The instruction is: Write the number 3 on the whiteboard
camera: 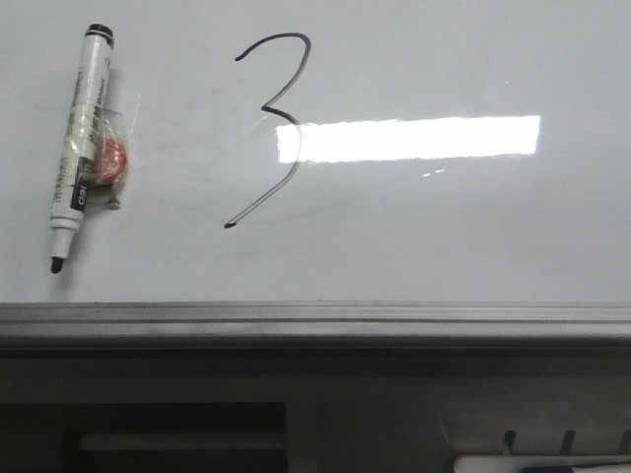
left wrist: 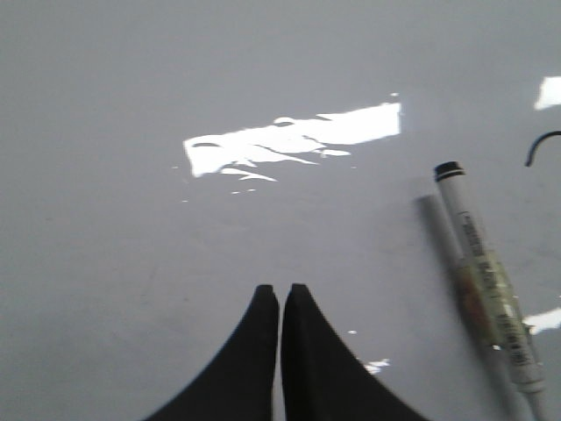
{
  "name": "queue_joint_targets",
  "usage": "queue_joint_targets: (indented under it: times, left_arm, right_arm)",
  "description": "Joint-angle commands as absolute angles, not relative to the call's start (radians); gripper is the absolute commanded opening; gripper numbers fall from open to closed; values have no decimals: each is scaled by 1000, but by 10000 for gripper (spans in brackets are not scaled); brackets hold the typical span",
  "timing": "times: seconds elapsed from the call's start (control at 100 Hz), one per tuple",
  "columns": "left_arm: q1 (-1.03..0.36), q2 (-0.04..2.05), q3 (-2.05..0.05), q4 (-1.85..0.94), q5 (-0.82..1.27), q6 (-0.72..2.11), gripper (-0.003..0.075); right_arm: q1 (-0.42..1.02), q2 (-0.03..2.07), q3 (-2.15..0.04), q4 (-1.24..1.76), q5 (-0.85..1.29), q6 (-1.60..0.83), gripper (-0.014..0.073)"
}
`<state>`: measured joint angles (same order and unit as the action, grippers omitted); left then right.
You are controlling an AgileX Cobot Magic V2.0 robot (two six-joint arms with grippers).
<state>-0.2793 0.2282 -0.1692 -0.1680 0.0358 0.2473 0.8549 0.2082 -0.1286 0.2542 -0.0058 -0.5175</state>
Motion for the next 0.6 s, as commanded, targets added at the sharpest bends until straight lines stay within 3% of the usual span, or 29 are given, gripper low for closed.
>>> queue_joint_targets:
  times: [0.0,0.22,0.59]
  left_arm:
    - [-216,187,-179,-107,-40,180,-20]
    - [-74,92,-145,-57,-38,170,-20]
    - [-46,-12,13,47,0,-46,-20]
  right_arm:
    - [850,214,-153,253,-86,-528,-61]
    - [850,214,-153,253,-86,-528,-62]
    - [850,214,-153,253,-86,-528,-62]
